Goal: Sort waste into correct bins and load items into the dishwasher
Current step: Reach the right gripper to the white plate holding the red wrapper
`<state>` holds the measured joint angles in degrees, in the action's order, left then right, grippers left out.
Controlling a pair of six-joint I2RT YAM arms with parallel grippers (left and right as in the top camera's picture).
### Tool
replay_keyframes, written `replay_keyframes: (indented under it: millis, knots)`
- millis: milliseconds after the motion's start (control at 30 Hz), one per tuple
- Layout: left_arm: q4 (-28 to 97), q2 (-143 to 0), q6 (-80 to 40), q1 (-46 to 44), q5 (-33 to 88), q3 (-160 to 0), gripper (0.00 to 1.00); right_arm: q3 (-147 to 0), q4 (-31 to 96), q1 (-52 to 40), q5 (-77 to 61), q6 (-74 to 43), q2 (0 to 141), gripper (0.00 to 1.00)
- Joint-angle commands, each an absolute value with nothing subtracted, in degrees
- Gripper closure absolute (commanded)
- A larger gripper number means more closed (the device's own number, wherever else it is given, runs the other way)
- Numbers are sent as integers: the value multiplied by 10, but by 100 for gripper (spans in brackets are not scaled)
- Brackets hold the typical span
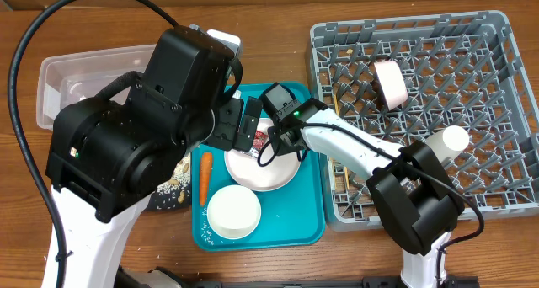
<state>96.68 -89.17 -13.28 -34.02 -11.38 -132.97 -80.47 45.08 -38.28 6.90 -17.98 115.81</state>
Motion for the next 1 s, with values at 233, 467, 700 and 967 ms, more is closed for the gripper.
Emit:
replay_keyframes:
  millis: [233, 467, 700, 967]
  knots:
    - [967, -900, -127, -338, -109, -1336, 0, -832, 436, -380, 86, -144, 1124, 48]
    - [968, -903, -127, -338, -109, -1336, 0, -817, 376, -365, 90, -145, 1149, 34]
    - [968, -903, -127, -338, -109, -1336, 0, -816, 368, -366, 84, -145, 1186, 17]
    - [968, -903, -127, -338, -109, -1336, 0, -819, 379, -366, -25, -87, 1195, 84]
